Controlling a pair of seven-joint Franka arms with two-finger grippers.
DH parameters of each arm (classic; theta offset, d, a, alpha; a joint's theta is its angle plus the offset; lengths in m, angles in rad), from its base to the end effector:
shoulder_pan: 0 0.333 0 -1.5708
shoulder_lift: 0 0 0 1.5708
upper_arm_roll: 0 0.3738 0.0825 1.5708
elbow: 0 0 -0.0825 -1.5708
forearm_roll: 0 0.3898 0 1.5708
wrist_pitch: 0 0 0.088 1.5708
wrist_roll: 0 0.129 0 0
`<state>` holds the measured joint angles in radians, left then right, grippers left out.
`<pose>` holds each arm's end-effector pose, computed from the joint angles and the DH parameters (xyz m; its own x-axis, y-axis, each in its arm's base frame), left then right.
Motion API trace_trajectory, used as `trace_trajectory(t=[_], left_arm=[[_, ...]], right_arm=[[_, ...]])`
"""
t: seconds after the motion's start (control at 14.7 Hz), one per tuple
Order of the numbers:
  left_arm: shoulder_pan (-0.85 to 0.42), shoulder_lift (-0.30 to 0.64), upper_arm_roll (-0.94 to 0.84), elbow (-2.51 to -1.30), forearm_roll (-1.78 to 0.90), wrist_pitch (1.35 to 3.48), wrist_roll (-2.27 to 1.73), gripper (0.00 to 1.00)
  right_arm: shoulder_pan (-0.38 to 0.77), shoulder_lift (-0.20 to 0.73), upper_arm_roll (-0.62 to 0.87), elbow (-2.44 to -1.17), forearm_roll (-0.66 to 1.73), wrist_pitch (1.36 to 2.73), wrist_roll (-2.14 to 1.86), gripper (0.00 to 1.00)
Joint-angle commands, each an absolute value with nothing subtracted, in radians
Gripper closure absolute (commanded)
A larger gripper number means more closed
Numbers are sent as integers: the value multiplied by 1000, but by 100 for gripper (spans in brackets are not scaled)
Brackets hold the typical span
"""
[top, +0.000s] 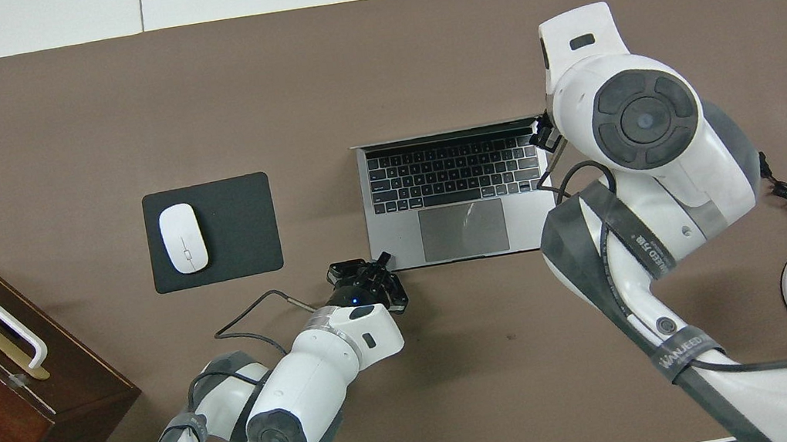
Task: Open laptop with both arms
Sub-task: 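Lift the laptop lid upward with the right gripper, pushing it open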
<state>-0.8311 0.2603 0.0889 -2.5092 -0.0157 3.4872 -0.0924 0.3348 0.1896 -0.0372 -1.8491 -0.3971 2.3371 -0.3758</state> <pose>0.4029 -0.3680 0.3011 0.6121 -0.4396 0.6573 -0.6133 -0.7886 0.0437 0.6339 0.1831 0.4873 0.5940 0.7985 0.0980 0.7041 -0.5750 0.4167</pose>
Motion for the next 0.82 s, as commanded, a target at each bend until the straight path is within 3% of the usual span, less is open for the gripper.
trace_trajectory(t=[0.0, 0.41, 0.75], left_arm=[[-821, 305, 87, -2496, 12, 3507, -92, 100], [-821, 305, 87, -2496, 15, 3507, -92, 100], [-819, 307, 89, -2496, 23, 3507, -92, 100]], right_arm=[[307, 244, -31, -1766, -338, 2341, -411, 0], [262, 308, -31, -1658, -245, 2318, -416, 0], [253, 317, -31, -1652, -215, 2319, -413, 0]])
